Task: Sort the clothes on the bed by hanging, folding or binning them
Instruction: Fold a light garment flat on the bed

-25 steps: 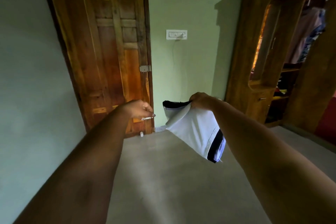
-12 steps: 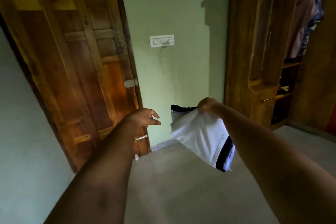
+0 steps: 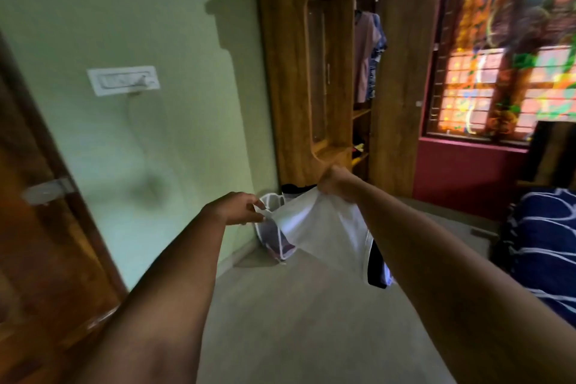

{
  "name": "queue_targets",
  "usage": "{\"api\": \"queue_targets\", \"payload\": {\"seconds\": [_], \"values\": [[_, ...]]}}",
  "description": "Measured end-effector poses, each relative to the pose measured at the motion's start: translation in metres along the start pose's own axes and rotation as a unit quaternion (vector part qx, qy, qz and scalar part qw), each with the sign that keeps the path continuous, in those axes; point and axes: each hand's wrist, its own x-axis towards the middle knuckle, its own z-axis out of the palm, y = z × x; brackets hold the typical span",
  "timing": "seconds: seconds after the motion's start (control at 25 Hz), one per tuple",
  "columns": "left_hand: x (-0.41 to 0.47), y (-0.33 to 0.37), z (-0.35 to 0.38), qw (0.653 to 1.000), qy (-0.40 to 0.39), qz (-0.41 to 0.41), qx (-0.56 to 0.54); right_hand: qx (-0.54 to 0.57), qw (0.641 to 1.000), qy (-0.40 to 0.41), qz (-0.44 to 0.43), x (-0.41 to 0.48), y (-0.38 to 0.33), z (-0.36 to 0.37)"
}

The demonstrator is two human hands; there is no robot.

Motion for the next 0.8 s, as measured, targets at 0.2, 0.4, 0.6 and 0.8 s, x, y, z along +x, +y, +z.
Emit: {"api": "queue_targets", "payload": {"seconds": [0.2,0.4,0.6,0.8], "values": [[0.118,0.028,0.020,0.996,-0.033,0.081,-0.025,-0.067,0.992,0.036,0.102,0.047,0.061,-0.030],[0.253,0.044,0.015,0.986,-0.079,0.139,-0.044,-0.085,0.971,0.118,0.190,0.112,0.109,-0.076],[0.351,0.098,0.023,0.970,-0.106,0.221,0.005,-0.149,0.951,0.141,0.232,0.158,0.139,-0.120],[0.428,0.166,0.042,0.948,-0.121,0.287,0.062,-0.179,0.933,0.145,0.277,0.179,0.195,-0.152]]}}
